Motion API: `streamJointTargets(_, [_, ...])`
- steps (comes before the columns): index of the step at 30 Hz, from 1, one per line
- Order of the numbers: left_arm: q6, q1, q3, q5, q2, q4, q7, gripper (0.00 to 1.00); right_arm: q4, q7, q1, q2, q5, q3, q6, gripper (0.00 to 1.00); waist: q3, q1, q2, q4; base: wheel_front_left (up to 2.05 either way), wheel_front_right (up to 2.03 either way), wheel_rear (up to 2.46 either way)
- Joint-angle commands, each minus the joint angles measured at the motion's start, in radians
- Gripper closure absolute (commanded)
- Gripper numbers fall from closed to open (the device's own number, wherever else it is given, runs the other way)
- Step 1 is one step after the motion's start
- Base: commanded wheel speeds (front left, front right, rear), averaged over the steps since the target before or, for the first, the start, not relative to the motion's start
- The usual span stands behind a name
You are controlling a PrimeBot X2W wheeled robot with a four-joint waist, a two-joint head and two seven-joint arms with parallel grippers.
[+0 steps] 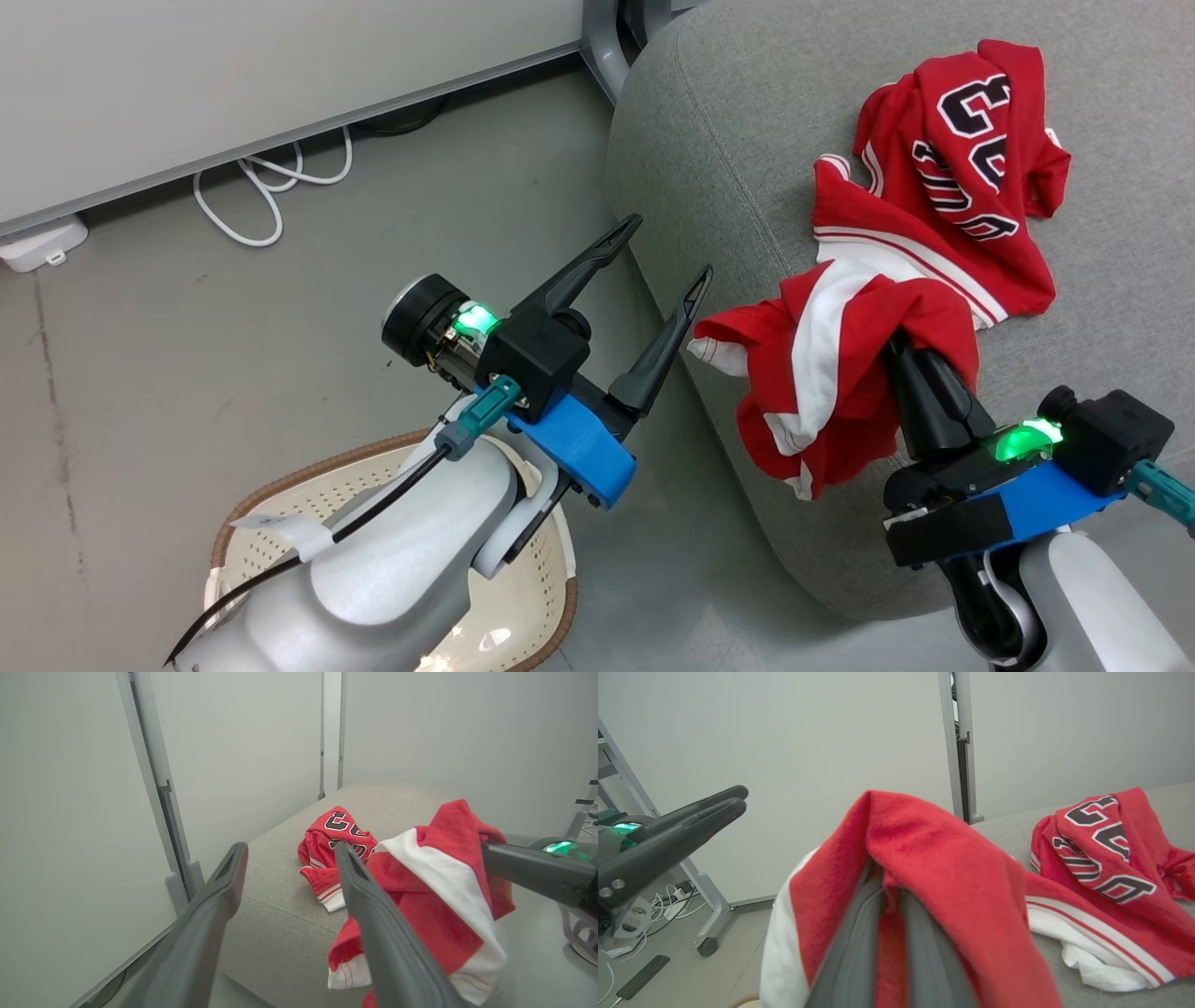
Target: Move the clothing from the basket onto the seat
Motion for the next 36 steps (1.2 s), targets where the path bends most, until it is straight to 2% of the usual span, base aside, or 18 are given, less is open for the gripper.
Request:
streamJointTargets(1, [-0.004,-0.011,-0.002,-0.001,0.002,0.004,-0.001,0.0,-0.007,-0.004,0.011,0.005,-0.008,-0.006,0.001,1.0,-0.001,0.0,0.0,-0.001,0.0,0.0,0.0])
streamJointTargets(6, [0.001,-0.013,-0.003,-0.005,0.007,0.005,-0.004,0.0,-0.029,-0.004,-0.02,0.019,-0.032,-0.05,0.001,1.0,0.005,0.0,0.0,0.004,0.0,0.0,0.0])
streamJointTargets(11, [0.007,-0.03,0.001,0.002,0.015,-0.004,0.002,0.0,-0.061,-0.004,-0.102,-0.004,-0.055,-0.081,0.001,1.0,0.041,0.0,0.0,0.011,0.0,0.0,0.0])
streamJointTargets(19, [0.009,-0.097,0.0,0.028,0.037,-0.035,0.035,0.0,-0.085,-0.004,-0.366,-0.062,-0.086,-0.232,0.001,1.0,0.185,0.0,0.0,0.036,0.0,0.0,0.0])
streamJointTargets(23, [0.007,-0.142,-0.005,0.05,0.049,-0.056,0.055,0.0,-0.073,-0.004,-0.493,-0.102,-0.1,-0.312,0.001,1.0,0.266,0.0,0.0,0.049,0.0,0.0,0.0])
streamJointTargets(28, [0.015,-0.192,-0.005,0.073,0.059,-0.084,0.079,0.0,-0.046,-0.004,-0.614,-0.184,-0.116,-0.406,0.001,1.0,0.367,0.0,0.0,0.064,0.0,0.0,0.0])
streamJointTargets(33, [0.018,-0.229,-0.009,0.095,0.068,-0.106,0.093,0.0,-0.002,-0.004,-0.665,-0.267,-0.114,-0.5,0.001,1.0,0.447,0.0,0.0,0.069,0.0,0.0,0.0])
streamJointTargets(36, [0.019,-0.243,-0.008,0.102,0.081,-0.114,0.1,0.0,0.036,-0.004,-0.673,-0.293,-0.107,-0.554,0.001,1.0,0.478,0.0,0.0,0.064,0.0,0.0,0.0])
